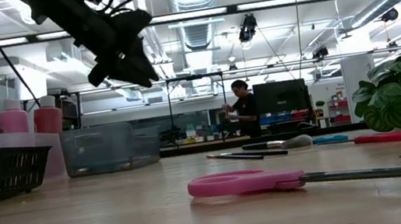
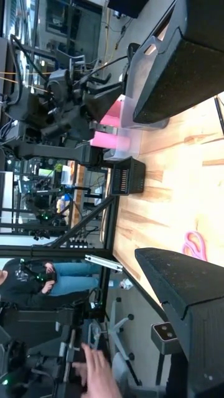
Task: Pick & Place Paint Supplies
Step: Put the middle gold brush into the black bin
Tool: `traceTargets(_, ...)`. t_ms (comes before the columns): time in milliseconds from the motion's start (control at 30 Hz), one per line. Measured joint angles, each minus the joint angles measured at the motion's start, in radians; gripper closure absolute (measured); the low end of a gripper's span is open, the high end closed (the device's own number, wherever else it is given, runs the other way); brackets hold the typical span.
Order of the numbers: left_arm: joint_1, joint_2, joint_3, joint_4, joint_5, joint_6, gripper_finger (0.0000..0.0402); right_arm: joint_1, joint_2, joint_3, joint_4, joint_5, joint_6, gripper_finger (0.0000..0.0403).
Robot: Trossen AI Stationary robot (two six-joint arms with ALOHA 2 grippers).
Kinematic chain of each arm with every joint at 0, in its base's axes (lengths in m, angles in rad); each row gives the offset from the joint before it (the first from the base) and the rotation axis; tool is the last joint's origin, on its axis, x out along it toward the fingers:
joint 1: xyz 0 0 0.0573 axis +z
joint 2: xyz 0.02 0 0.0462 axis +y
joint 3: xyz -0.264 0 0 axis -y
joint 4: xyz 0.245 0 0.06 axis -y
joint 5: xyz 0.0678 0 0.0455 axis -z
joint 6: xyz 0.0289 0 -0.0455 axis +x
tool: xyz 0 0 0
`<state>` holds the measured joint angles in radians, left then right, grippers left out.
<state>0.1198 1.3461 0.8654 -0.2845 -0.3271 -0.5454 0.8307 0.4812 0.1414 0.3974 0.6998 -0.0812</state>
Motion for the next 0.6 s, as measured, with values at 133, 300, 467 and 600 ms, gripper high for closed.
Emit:
traceTargets(133, -0.039, 0.018, 0.003, 0.029, 0.004, -0.181, 0.0283, 0.0, 0.0, 0.0, 0.0, 0.0, 0.001, 0.0062)
traceTargets(300, -0.106, 0.096, 0.05, 0.019, -0.075, -0.264, 0.0283, 0.0, 0.0, 0.0, 0.0, 0.0, 0.0, 0.0062)
traceTargets(467, -0.144, 0.23, 0.19, -0.11, -0.087, -0.367, 0.0283, 0.0, 0.0, 0.0, -0.001, 0.0, 0.0, 0.0062)
traceTargets(600, -0.155, 0.364, 0.315, -0.196, -0.08, -0.432, 0.0283, 0.0, 0.0, 0.0, -0.001, 0.0, 0.0, 0.0062)
